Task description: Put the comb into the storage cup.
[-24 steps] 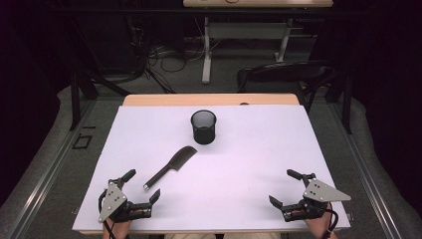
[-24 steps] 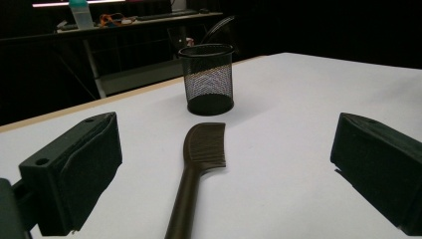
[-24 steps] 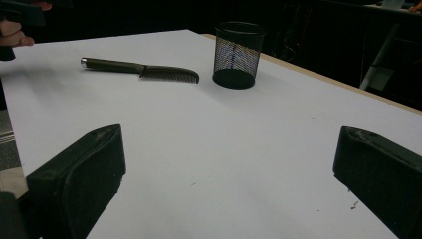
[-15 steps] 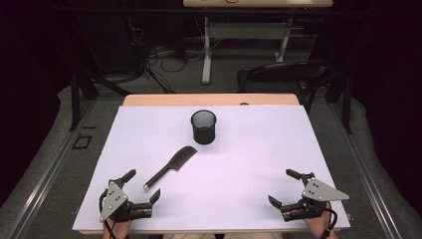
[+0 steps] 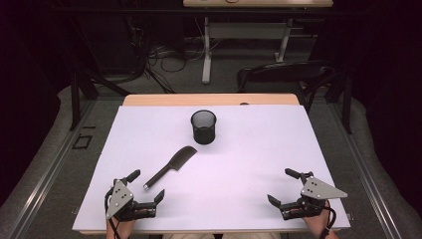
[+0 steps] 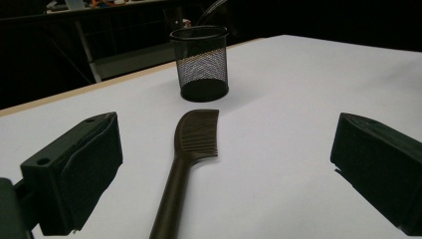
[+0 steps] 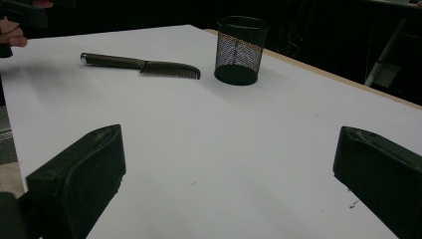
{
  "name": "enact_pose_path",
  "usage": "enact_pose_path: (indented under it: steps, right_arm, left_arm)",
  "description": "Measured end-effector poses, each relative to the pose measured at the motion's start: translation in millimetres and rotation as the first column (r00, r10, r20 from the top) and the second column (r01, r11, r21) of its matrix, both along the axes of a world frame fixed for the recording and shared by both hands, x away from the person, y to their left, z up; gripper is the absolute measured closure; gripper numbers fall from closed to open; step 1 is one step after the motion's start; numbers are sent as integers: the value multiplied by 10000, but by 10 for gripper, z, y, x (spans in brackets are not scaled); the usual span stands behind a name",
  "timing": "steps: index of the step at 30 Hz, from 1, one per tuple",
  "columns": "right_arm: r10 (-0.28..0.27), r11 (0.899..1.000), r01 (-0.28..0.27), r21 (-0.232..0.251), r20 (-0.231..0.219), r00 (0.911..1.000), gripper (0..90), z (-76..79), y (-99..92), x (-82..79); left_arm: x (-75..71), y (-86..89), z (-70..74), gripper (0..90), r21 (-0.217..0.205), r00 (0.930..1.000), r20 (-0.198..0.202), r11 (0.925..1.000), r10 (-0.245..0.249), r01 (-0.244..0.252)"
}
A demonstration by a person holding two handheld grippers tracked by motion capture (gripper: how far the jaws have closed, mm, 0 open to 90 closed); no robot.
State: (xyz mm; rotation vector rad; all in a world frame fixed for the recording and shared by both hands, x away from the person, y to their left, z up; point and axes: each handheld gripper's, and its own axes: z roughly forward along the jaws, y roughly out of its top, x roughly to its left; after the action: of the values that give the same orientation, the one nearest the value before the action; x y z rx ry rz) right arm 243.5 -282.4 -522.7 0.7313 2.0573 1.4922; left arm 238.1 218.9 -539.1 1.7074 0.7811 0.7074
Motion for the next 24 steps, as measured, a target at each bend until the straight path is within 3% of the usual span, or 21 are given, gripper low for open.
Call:
enact_pose_path:
  steps: [9,12,24]
  right_arm:
    - [30,10000,-31,-87,-80,10000,0,-11,15,23]
    - [26,9999,-27,-134,-86,10000,0,-11,25,32]
    - [65,9998,-68,-208,-120,9999,0,-16,30,24]
  left_arm:
    - [78,-45,6,0,263,9985,-547,9997,36,-22]
    - [121,-49,10,1,362,9960,-892,9993,95,-62]
    - [267,-118,7,2,699,9885,-1498,9975,202,-98]
